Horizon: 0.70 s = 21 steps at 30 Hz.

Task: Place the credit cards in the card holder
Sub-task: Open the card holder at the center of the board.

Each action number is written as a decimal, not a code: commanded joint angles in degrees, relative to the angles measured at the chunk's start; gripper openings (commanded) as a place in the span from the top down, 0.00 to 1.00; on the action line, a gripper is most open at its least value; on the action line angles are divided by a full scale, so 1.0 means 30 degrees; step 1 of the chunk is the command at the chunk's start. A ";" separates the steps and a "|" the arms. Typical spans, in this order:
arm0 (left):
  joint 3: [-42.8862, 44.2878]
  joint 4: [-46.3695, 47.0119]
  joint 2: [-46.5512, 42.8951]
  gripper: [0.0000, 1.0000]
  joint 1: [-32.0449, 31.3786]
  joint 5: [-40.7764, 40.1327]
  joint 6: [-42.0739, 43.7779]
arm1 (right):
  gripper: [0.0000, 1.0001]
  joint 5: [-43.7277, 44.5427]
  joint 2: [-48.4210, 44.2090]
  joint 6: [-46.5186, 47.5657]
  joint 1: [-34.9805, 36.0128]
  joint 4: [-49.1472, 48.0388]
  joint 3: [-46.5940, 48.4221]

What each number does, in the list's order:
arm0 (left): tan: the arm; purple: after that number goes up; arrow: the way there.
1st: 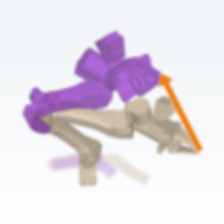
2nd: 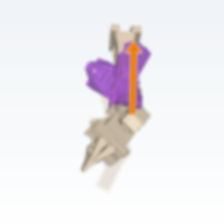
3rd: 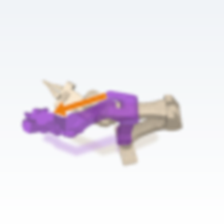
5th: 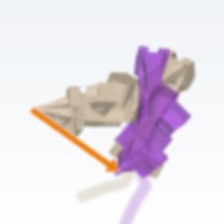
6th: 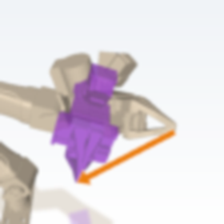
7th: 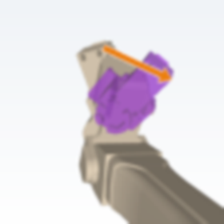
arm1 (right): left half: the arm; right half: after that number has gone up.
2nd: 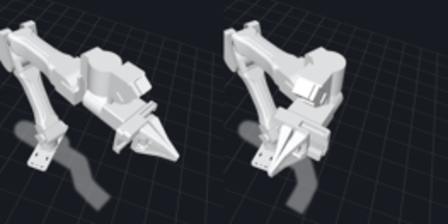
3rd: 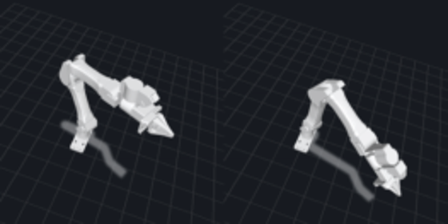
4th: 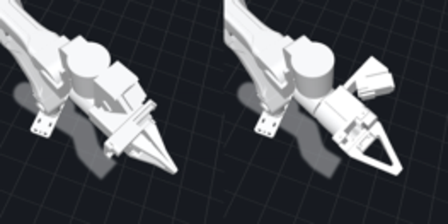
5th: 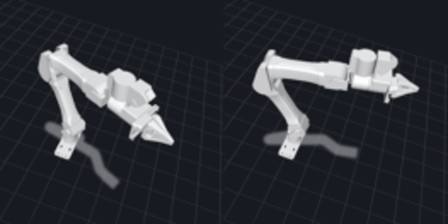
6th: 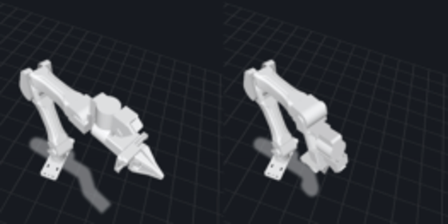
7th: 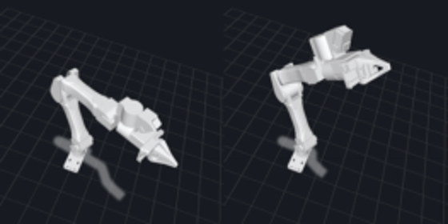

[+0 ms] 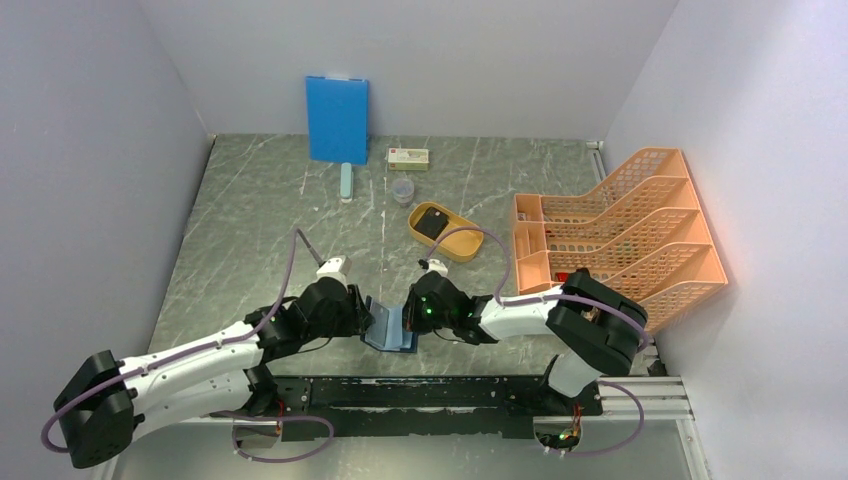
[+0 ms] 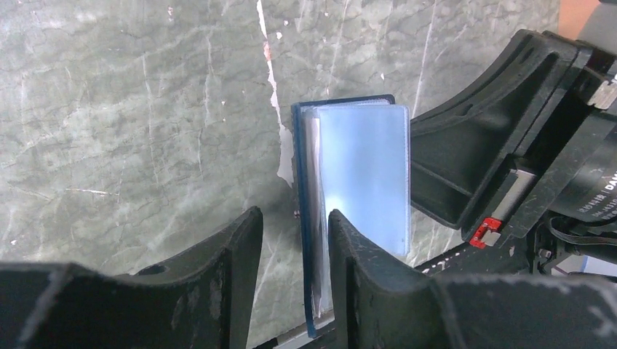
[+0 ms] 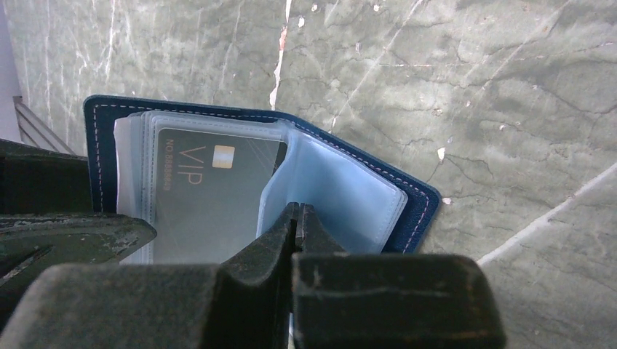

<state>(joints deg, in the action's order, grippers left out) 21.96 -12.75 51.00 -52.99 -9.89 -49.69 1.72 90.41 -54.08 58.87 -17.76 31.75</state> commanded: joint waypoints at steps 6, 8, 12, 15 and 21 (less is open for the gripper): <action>0.0438 0.0186 0.1126 0.70 -0.0060 -0.0044 0.0384 | 1.00 0.0867 0.0197 0.0597 -0.0127 0.2199 -0.0709; 0.0530 0.0005 0.1308 0.82 -0.0060 -0.0178 0.0462 | 1.00 0.0842 0.0067 0.0582 -0.0112 0.2268 -0.0753; 0.0542 -0.0472 0.1174 0.95 -0.0056 -0.0508 0.0357 | 1.00 0.0860 -0.0492 0.0519 -0.0141 0.2403 -0.0974; 0.0327 -0.0935 0.0688 0.95 -0.0049 -0.0954 0.0009 | 1.00 0.0727 -0.0840 0.0382 -0.0257 0.2326 -0.1262; -0.0391 -0.1707 -0.0011 0.95 -0.0037 -0.1629 -0.1213 | 0.94 -0.0158 -0.1113 -0.0244 -0.0698 0.1366 -0.1908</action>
<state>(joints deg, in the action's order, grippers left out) 22.35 -13.80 52.40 -53.06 -10.63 -51.05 1.43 87.00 -54.33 57.89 -17.23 28.86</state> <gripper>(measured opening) 0.079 0.034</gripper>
